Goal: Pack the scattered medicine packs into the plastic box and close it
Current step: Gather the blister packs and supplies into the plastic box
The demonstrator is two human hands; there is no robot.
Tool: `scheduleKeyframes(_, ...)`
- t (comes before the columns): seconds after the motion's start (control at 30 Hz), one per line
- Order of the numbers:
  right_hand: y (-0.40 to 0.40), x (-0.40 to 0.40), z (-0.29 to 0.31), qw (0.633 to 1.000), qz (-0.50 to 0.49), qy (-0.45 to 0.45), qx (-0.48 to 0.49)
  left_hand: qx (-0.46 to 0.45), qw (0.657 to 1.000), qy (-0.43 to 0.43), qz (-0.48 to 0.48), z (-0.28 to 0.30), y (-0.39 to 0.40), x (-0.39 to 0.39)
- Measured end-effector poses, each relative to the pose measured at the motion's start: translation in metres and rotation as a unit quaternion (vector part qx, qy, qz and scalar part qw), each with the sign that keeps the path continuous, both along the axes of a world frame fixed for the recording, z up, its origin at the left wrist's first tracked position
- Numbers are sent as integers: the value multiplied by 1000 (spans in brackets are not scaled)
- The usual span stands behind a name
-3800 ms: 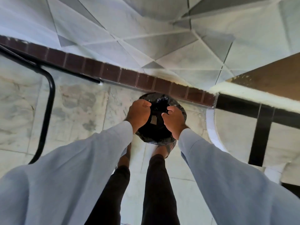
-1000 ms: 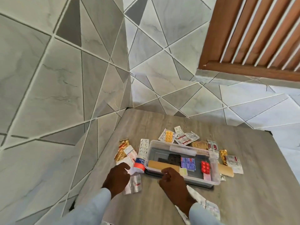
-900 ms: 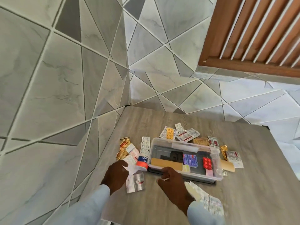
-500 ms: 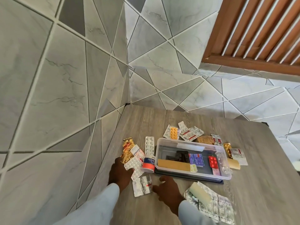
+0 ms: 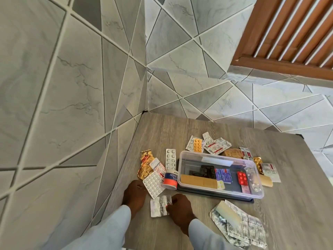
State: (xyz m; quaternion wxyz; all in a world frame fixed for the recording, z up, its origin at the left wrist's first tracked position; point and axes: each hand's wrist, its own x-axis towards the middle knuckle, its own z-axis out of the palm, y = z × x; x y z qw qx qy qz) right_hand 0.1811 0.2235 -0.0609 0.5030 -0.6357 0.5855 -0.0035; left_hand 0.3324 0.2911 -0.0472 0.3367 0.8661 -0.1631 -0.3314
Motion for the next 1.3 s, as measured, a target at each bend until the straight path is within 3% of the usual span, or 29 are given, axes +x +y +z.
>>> scheduleKeyframes(0.53, -16, -11, 2, 997, -50, -43, 49, -52, 997, 60, 0, 1, -13, -18)
scheduleKeyframes(0.9, -8, -18, 21, 1000, 31, -2, 1, -20, 999, -1, 41, 7, 17, 13)
scheduleKeyframes(1.07, -13, -25, 49, 998, 14, -59, -26, -105, 991, -18, 77, 35, 6, 11)
scheduleKeyframes(1.17, -35, -44, 74, 990, -29, -87, -107, -162, 987, -24, 12, 56, -25, -6)
scheduleKeyframes(1.3, -85, -99, 95, 966, -120, -53, -224, -203, 972, 7, -118, 73, -71, -54)
